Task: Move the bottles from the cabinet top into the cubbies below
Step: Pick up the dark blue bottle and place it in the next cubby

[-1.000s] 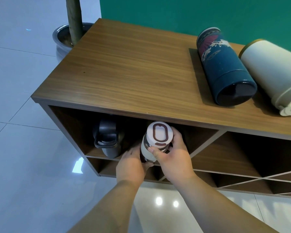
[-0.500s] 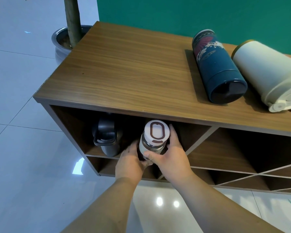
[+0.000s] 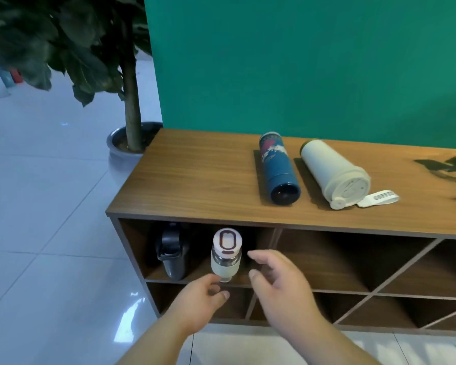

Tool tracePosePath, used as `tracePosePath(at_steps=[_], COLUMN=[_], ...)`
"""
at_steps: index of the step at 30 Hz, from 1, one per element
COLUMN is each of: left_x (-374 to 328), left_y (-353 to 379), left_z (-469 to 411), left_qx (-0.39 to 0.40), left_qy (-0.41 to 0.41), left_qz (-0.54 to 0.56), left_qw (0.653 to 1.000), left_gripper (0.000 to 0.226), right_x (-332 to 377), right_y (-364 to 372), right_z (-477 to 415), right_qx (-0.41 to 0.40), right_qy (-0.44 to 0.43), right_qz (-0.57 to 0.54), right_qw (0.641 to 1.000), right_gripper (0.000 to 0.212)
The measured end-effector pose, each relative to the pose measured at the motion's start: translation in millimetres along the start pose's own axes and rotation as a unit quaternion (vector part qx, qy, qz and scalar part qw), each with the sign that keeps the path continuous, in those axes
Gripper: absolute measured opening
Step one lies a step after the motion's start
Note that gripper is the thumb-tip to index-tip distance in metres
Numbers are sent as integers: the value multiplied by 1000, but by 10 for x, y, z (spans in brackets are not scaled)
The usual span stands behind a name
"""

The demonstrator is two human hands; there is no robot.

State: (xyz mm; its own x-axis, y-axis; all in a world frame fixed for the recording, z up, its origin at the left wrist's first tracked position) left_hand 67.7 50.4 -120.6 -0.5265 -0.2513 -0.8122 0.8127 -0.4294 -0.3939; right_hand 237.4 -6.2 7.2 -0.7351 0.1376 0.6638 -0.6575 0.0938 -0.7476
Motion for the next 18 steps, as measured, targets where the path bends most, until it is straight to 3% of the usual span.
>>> tracePosePath(at_steps=[3,5,9,18], left_x=[-436,-748,-1082,-722], left_y=[-53,-101,-43,2], left_z=[412,696,1105,843], left_qx=[-35,-70,-83,-62], left_qy=[50,85,141,117], left_qz=[25,45,74,65], left_qw=[998,993,984,989], left_gripper=[42,33,23,21], right_x=[129,203,279,279], right_y=[-523,-775,-992,-928], right_z=[-6,-122,-432,-1025], right_qx=[-117,-156,-146,-123], right_qy=[-10,5,85,189], right_qz=[-20,-18,-18,138], right_qw=[993,988,985,964], right_gripper=[29,44,82,87])
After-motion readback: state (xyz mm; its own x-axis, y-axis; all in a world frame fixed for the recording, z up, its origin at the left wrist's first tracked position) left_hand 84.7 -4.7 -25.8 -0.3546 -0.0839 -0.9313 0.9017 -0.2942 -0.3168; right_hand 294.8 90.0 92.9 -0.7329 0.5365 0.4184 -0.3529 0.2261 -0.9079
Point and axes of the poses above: each hand's wrist, its own z-axis away from the middle knuckle, its own y-axis out of the palm, x = y × z, the point moved 7 cm from there along -z, towards the middle knuckle, and after that the axes turned 8 degrees about z, right-handed, at the moved point
